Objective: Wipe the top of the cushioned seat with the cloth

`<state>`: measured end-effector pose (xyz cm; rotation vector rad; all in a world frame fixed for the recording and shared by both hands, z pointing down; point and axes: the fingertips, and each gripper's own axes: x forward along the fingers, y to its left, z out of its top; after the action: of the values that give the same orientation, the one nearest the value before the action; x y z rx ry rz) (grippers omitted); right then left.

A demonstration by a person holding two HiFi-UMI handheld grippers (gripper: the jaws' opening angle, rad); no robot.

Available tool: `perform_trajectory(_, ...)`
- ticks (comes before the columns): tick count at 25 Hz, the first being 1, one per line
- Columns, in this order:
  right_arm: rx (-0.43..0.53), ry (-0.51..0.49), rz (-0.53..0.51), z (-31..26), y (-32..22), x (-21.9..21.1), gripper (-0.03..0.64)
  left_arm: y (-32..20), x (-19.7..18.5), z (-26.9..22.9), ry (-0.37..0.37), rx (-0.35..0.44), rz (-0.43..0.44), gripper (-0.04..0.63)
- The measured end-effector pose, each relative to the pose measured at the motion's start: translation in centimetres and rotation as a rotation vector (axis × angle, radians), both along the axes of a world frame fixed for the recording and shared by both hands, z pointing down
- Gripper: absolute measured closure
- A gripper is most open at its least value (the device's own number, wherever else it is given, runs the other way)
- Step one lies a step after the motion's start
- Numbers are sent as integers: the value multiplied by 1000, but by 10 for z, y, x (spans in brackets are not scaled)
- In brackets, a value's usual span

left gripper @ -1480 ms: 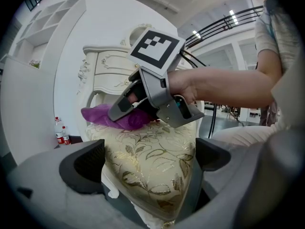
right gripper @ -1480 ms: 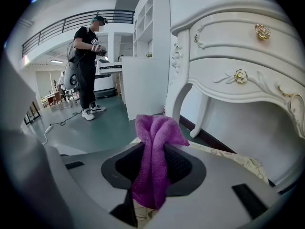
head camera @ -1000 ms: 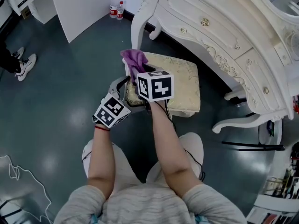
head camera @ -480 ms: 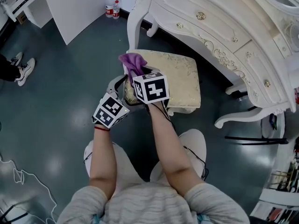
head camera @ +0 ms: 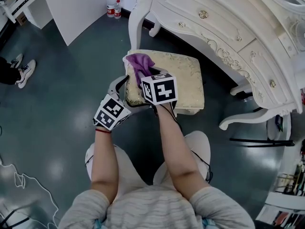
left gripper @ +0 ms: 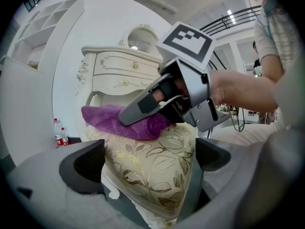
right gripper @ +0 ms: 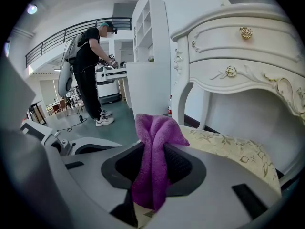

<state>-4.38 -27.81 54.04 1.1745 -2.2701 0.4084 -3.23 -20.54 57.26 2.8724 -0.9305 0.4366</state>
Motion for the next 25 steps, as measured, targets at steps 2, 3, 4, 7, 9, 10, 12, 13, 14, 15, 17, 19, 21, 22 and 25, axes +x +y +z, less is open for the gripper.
perform_trajectory(2,2,8,10,0,-1,8,494,0,0,0,0,2,-2,6)
perform_trajectory(3,5,15,15,0,-2,12,494,-1,0,0,-1,2,-2,6)
perform_trajectory(4,7,21,20,0,-3,17,494,-1,0,0,-3,2,-3,6)
perform_trajectory(7,7,28,35,0,-4,29,494,-1,1,1,-10,0,-5,6)
perform_trajectory(9,8,33,44,0,-4,37,494,-1,1,1,-10,0,-8,6)
perform_trajectory(10,8,32,49,0,-4,41,494,-1,1,1,-9,-1,-10,6)
perform_trajectory(12,7,26,60,0,-5,49,494,-1,1,0,-10,-2,-12,6)
perform_trajectory(13,9,25,66,0,-5,53,494,-1,1,1,-12,-2,-12,6)
perform_trajectory(14,10,25,72,0,-5,57,494,-1,2,1,-14,-2,-13,6)
perform_trajectory(15,11,24,77,0,-5,61,494,-1,2,1,-16,-2,-13,6)
perform_trajectory(17,12,23,86,0,-5,66,494,-1,2,1,-18,-1,-15,6)
perform_trajectory(19,13,27,92,0,-5,72,494,-1,1,1,-21,-3,-18,6)
perform_trajectory(21,14,30,98,-1,-5,77,494,-2,2,1,-24,-4,-18,6)
perform_trajectory(22,16,32,102,-1,-5,80,494,-2,2,1,-26,-4,-19,6)
perform_trajectory(25,18,34,115,-1,-6,90,494,-2,2,1,-28,-4,-21,6)
